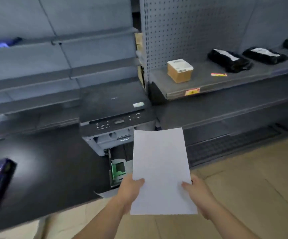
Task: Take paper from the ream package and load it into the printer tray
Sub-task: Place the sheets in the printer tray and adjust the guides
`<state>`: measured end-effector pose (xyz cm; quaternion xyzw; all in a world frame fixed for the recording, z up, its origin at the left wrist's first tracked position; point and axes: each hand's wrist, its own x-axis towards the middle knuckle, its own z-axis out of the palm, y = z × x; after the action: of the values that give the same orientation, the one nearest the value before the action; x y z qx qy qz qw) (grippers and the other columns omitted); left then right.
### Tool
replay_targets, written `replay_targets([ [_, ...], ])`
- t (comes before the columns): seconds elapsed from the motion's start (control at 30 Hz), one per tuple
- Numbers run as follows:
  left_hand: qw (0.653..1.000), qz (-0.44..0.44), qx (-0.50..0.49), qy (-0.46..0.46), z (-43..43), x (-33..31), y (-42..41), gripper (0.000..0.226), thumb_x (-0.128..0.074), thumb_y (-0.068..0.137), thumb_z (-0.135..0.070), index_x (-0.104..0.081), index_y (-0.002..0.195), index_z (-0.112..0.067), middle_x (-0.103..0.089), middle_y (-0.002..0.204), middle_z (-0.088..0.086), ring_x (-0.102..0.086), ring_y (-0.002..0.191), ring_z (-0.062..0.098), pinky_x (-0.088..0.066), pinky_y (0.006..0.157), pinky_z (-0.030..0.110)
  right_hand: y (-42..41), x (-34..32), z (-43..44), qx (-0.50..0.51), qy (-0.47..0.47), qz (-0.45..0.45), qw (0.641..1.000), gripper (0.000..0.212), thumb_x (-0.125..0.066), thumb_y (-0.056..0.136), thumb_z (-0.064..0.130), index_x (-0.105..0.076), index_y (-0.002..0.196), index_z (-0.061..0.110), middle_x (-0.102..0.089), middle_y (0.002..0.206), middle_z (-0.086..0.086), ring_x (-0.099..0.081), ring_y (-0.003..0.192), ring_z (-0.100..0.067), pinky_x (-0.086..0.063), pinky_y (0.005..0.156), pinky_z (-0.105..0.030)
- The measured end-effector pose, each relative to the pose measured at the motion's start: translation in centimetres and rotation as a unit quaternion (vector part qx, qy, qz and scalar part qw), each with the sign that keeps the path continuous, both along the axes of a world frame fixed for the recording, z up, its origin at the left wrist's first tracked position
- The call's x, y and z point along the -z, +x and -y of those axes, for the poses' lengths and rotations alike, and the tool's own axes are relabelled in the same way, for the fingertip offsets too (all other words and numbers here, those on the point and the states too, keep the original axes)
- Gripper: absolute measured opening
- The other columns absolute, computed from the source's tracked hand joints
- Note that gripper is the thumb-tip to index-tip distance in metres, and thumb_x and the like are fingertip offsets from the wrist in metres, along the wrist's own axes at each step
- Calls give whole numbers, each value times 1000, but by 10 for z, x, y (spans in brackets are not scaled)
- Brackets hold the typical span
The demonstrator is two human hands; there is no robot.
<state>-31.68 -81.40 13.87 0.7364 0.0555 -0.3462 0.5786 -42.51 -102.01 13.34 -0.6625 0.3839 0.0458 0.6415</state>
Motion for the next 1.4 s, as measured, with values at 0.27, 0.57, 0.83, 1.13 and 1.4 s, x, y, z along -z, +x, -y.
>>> replay_targets([
  [0.27, 990, -36, -127, 55, -44, 29, 19, 26, -48, 88, -10, -71, 100, -12, -78, 96, 6, -75, 86, 24, -63, 77, 40, 74, 32, -33, -116, -18, -76, 990, 23, -54, 90, 3, -68, 102, 17, -78, 94, -7, -74, 87, -30, -60, 84, -51],
  [0.57, 979, -78, -129, 139, -55, 110, 82, 26, -47, 83, -17, -66, 96, -7, -72, 95, 10, -70, 89, 29, -59, 83, 42, 138, 60, -46, -137, -20, -167, 976, 27, -48, 89, 1, -69, 101, 12, -74, 97, -10, -70, 90, -29, -58, 79, -39],
  [0.83, 979, -79, -122, 139, -51, 119, 127, 21, -51, 89, -14, -65, 100, -2, -72, 99, 15, -70, 93, 33, -58, 85, 45, 188, 90, -36, -128, -18, -204, 970, 19, -52, 92, 1, -69, 100, 7, -72, 98, -14, -69, 88, -32, -57, 70, -35],
  [1.13, 975, -116, -157, 103, -37, 128, 165, 15, -48, 91, -6, -62, 95, -2, -69, 90, 12, -68, 73, 24, -57, 57, 28, 234, 118, -21, -154, -26, -218, 963, 21, -54, 94, 4, -68, 108, 12, -72, 99, -8, -69, 90, -29, -56, 74, -36],
  [1.4, 967, -142, -183, 102, -28, 146, 188, 23, -43, 90, -3, -61, 104, -4, -69, 94, 11, -67, 77, 26, -56, 61, 29, 256, 139, -18, -143, -8, -218, 965, 23, -53, 93, -2, -68, 103, 12, -70, 96, -6, -66, 88, -27, -53, 70, -32],
])
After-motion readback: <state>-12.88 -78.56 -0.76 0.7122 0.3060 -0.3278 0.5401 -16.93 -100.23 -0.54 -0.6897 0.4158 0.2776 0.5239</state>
